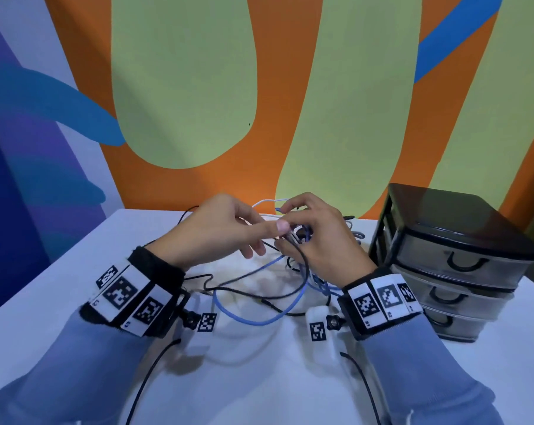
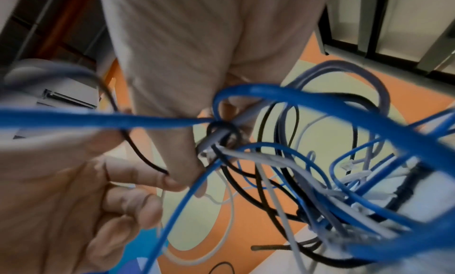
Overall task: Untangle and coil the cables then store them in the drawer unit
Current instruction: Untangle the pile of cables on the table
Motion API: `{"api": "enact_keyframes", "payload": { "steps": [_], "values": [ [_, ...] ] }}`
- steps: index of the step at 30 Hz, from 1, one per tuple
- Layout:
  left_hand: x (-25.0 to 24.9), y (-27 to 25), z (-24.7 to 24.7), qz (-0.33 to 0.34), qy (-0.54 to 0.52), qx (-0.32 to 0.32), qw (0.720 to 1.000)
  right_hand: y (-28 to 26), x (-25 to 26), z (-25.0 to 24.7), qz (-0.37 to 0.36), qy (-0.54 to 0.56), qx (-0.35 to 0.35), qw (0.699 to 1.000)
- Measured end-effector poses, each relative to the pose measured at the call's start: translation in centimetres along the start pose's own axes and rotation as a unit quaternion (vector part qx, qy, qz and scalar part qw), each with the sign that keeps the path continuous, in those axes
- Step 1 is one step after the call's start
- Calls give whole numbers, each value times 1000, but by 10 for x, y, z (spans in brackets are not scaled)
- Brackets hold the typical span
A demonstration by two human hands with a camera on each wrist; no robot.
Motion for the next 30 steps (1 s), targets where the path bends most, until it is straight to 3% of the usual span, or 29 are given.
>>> {"api": "enact_keyframes", "payload": {
  "steps": [5,9,14,17,20,22,26,30],
  "values": [
    [17,11,-3,-31,-98,-71,992,1,3,-2,19,23,9,1000],
    [17,13,-12,11,-57,-115,992,1,6,-4,48,14,6,999],
    [14,15,-22,68,14,-232,970,0,5,0,89,-23,64,994],
    [11,10,-25,71,55,-297,951,-1,6,-4,82,-38,37,995],
    [15,10,-36,70,56,-341,936,1,2,-15,85,3,-72,994],
    [19,10,-42,67,48,-347,934,2,2,-18,75,30,-117,990],
    [23,10,-47,72,27,-351,933,1,6,-16,72,68,-109,989],
    [30,15,-45,80,24,-290,953,1,4,-17,79,125,-93,985]
  ]
}}
Point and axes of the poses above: each hand's wrist, its own y-axis towards the middle knuckle, its own z-axis out of the palm, x = y × z, the point moved 4 cm from there along y, towards the middle knuckle, and after that the axes turned 3 degrees about -y, right-handed, at the moved point
